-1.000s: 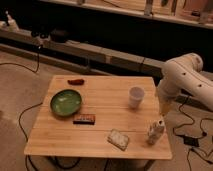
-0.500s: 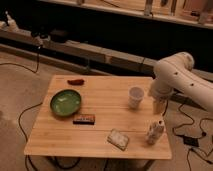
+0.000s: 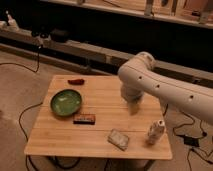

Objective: Place the white sponge in the ceramic bowl

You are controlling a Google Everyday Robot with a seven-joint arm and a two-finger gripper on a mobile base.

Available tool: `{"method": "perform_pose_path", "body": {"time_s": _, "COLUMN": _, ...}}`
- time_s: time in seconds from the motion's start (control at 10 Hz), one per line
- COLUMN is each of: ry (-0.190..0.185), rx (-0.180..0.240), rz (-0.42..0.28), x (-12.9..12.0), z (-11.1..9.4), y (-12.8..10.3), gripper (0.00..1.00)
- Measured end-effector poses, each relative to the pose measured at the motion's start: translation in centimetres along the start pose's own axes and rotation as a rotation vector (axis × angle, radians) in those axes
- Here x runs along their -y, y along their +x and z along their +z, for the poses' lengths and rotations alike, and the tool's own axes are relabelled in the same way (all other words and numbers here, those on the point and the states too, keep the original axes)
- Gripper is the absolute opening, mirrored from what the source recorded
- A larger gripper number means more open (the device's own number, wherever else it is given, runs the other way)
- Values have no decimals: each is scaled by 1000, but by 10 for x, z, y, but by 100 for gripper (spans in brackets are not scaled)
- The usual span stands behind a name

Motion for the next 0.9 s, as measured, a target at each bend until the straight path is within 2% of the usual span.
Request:
{"method": "perform_pose_path", "body": {"time_s": 0.4, "ry": 7, "rx": 3, "rz": 1, "x": 2, "z": -2, "y": -1, "gripper": 65}}
{"method": "perform_pose_path", "body": {"time_s": 0.5, "ry": 4, "rx": 31, "rz": -1, "x": 1, "z": 0, "y": -5, "gripper": 65}}
{"method": "perform_pose_path", "body": {"time_s": 0.6, "ry": -5, "rx": 81, "rz": 6, "x": -2, "z": 3, "y": -11, "gripper": 65}}
{"method": "perform_pose_path", "body": {"time_s": 0.7, "ry": -21, "rx": 163, "rz": 22, "x": -8, "z": 7, "y": -22, "gripper": 65}}
{"method": "perform_pose_path", "body": {"time_s": 0.8, "ry": -42, "rx": 279, "rz": 44, "x": -15, "z": 11, "y": -33, "gripper": 65}}
{"method": "perform_pose_path", "body": {"time_s": 0.9, "ry": -54, "rx": 349, "rz": 58, "x": -20, "z": 14, "y": -38, "gripper": 65}}
